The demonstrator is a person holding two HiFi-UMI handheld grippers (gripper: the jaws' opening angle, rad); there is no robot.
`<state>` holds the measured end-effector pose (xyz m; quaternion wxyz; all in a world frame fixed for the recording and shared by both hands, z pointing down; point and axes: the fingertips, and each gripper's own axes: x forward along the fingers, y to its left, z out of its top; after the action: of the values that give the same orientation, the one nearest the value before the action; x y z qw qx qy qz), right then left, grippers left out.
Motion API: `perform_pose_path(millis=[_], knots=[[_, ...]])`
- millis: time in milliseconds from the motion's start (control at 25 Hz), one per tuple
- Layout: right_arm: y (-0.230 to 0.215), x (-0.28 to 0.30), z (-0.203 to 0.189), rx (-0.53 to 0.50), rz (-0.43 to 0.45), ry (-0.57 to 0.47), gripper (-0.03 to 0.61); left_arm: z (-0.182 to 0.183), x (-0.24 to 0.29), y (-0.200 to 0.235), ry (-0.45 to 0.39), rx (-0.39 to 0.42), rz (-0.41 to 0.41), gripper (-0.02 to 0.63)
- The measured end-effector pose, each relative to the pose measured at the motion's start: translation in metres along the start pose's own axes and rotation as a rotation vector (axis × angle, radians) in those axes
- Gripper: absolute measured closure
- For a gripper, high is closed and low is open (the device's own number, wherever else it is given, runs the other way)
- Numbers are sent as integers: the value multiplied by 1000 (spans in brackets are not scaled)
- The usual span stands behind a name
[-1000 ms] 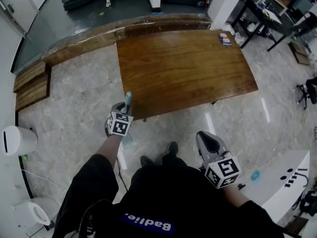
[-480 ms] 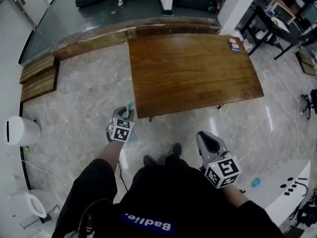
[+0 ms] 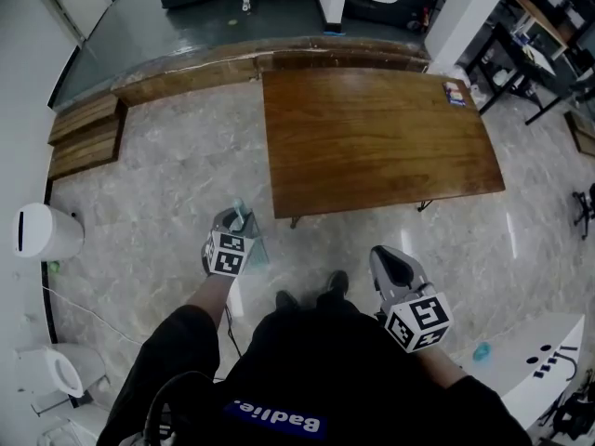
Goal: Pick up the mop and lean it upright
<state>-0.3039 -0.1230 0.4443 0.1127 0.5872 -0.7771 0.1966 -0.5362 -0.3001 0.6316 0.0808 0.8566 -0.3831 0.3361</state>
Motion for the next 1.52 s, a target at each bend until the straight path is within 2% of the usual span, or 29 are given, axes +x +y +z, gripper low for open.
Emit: perform_pose_path(millis=[240, 440, 760, 1080, 1320, 1520], knots=[[12, 2, 0, -1, 12, -12, 557, 2, -23, -9, -40, -33, -21, 496], [19, 1, 1, 2, 16, -26, 557, 19, -44, -31, -103, -41, -76, 494], [27, -2, 2, 10, 16, -48, 557, 64, -84, -82, -217, 2, -217, 491], [34, -10, 0, 20, 14, -75, 557, 109, -130, -125, -328, 57, -322, 492], [34, -12, -5, 36, 13, -78, 558, 136, -161, -141, -394, 75, -366, 492], [36, -15, -5, 35, 12, -86, 560, 143, -172, -145, -414, 65, -379, 492]])
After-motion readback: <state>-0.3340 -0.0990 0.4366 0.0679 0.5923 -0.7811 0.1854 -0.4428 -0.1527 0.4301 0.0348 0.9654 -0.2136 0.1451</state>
